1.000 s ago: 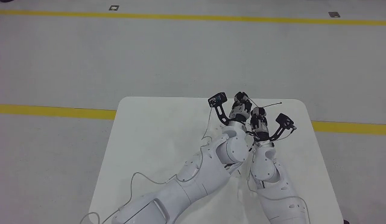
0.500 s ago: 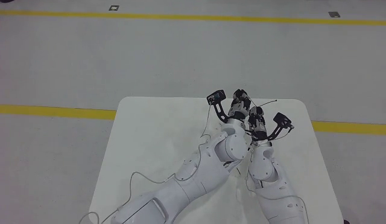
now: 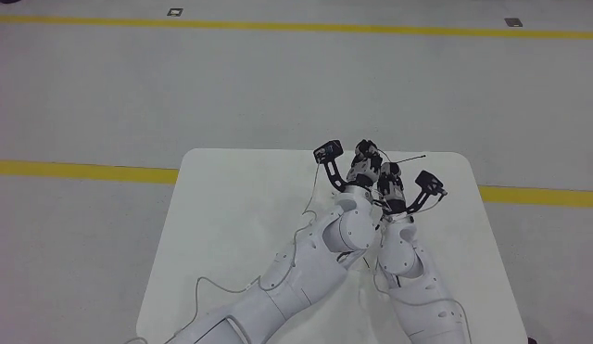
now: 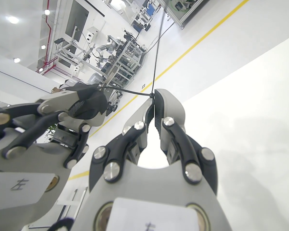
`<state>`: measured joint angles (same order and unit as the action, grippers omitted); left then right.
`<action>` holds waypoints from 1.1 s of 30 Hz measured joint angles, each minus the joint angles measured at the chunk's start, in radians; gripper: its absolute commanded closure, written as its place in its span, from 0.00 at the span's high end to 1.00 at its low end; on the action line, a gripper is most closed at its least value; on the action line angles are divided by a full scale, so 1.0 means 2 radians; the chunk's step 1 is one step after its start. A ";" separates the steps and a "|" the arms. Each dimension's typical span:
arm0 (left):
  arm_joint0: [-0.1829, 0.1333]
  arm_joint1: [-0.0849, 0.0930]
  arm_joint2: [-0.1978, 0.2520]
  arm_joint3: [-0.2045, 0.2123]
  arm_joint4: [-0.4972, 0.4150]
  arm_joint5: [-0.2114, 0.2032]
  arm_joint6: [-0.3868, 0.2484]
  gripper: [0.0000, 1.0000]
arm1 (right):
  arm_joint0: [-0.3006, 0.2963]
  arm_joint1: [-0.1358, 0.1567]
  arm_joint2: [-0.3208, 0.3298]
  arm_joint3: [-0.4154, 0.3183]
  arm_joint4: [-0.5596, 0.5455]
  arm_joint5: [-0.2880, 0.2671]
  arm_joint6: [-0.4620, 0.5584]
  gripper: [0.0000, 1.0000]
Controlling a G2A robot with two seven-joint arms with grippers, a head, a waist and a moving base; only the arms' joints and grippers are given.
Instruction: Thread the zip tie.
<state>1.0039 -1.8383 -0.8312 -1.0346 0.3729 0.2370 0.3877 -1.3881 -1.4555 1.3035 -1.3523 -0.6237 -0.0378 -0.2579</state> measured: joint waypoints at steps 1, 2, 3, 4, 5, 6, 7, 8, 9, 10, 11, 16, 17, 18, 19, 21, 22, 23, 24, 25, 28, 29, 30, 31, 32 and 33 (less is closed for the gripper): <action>0.000 0.000 0.000 0.000 0.000 0.000 0.000 0.00 | 0.001 0.000 0.000 0.001 0.000 0.000 0.000 0.00; 0.000 -0.001 0.000 0.000 0.000 0.000 0.001 0.00 | 0.001 0.000 -0.001 0.002 0.000 0.001 0.000 0.00; 0.000 -0.001 -0.001 0.001 0.000 0.001 0.002 0.00 | 0.002 -0.001 -0.001 0.004 -0.001 0.001 0.000 0.00; 0.000 -0.001 -0.001 0.001 0.000 0.001 0.003 0.00 | 0.003 -0.001 -0.002 0.005 -0.001 0.001 0.000 0.00; 0.000 -0.002 -0.002 0.002 0.000 0.001 0.004 0.00 | 0.004 -0.001 -0.002 0.006 -0.001 0.002 0.000 0.00; -0.001 -0.002 -0.002 0.004 -0.001 0.002 0.006 0.00 | 0.005 -0.001 -0.003 0.008 -0.002 0.003 -0.001 0.00; -0.001 -0.003 -0.003 0.005 -0.001 0.002 0.007 0.00 | 0.006 -0.002 -0.003 0.009 -0.002 0.003 -0.001 0.00; -0.002 -0.003 -0.003 0.007 -0.002 0.002 0.009 0.00 | 0.006 -0.002 -0.004 0.011 -0.003 0.004 -0.001 0.00; -0.002 -0.004 -0.003 0.008 -0.002 0.003 0.012 0.00 | 0.007 -0.002 -0.005 0.012 -0.003 0.005 -0.002 0.00; -0.003 -0.005 -0.003 0.009 -0.002 0.003 0.015 0.00 | 0.008 -0.002 -0.005 0.013 -0.003 0.005 -0.003 0.00; -0.003 -0.005 -0.003 0.010 -0.002 0.003 0.017 0.00 | 0.008 -0.003 -0.005 0.014 -0.003 0.005 -0.003 0.00; -0.006 -0.008 -0.003 0.016 -0.003 0.003 0.025 0.00 | 0.008 -0.003 -0.005 0.016 -0.003 0.004 -0.005 0.00; -0.006 -0.008 -0.003 0.017 -0.003 0.003 0.025 0.00 | 0.008 -0.003 -0.005 0.016 -0.003 0.004 -0.005 0.00; -0.007 -0.009 -0.002 0.017 -0.003 0.003 0.026 0.00 | 0.008 -0.003 -0.005 0.017 -0.003 0.003 -0.005 0.00; -0.007 -0.009 -0.002 0.018 -0.004 0.003 0.027 0.00 | 0.008 -0.003 -0.005 0.017 -0.003 0.003 -0.005 0.00; -0.007 -0.009 -0.001 0.018 -0.005 0.003 0.028 0.00 | 0.008 -0.004 -0.005 0.018 -0.003 0.002 -0.005 0.00; -0.008 -0.009 0.000 0.019 -0.005 0.004 0.029 0.00 | 0.008 -0.004 -0.005 0.018 -0.003 0.002 -0.005 0.00; -0.008 -0.009 0.000 0.019 -0.006 0.004 0.030 0.00 | 0.008 -0.004 -0.005 0.018 -0.003 0.001 -0.005 0.00; -0.008 -0.009 0.001 0.020 -0.006 0.004 0.030 0.00 | 0.008 -0.004 -0.005 0.019 -0.003 0.001 -0.005 0.00; -0.008 -0.009 0.001 0.020 -0.006 0.004 0.031 0.00 | 0.008 -0.004 -0.005 0.019 -0.004 0.001 -0.005 0.00; -0.008 -0.009 0.003 0.019 -0.008 0.004 0.034 0.00 | 0.008 -0.004 -0.005 0.020 -0.004 0.000 -0.005 0.00; -0.008 -0.009 0.003 0.019 -0.008 0.004 0.034 0.00 | 0.008 -0.004 -0.005 0.020 -0.005 0.000 -0.005 0.00; -0.008 -0.009 0.003 0.018 -0.009 0.004 0.036 0.00 | 0.008 -0.004 -0.005 0.020 -0.005 -0.001 -0.005 0.00; -0.008 -0.009 0.004 0.017 -0.009 0.004 0.036 0.00 | 0.008 -0.005 -0.006 0.021 -0.005 -0.001 -0.005 0.00; -0.008 -0.009 0.004 0.017 -0.009 0.004 0.037 0.00 | 0.008 -0.005 -0.006 0.021 -0.005 -0.001 -0.005 0.00; -0.008 -0.009 0.005 0.016 -0.010 0.004 0.038 0.00 | 0.008 -0.005 -0.006 0.021 -0.005 -0.001 -0.006 0.00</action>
<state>0.9876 -1.8570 -0.8218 -1.0018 0.3527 0.2442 0.4645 -1.3724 -1.4653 1.2909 -1.3103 -0.6342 -0.0399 -0.2691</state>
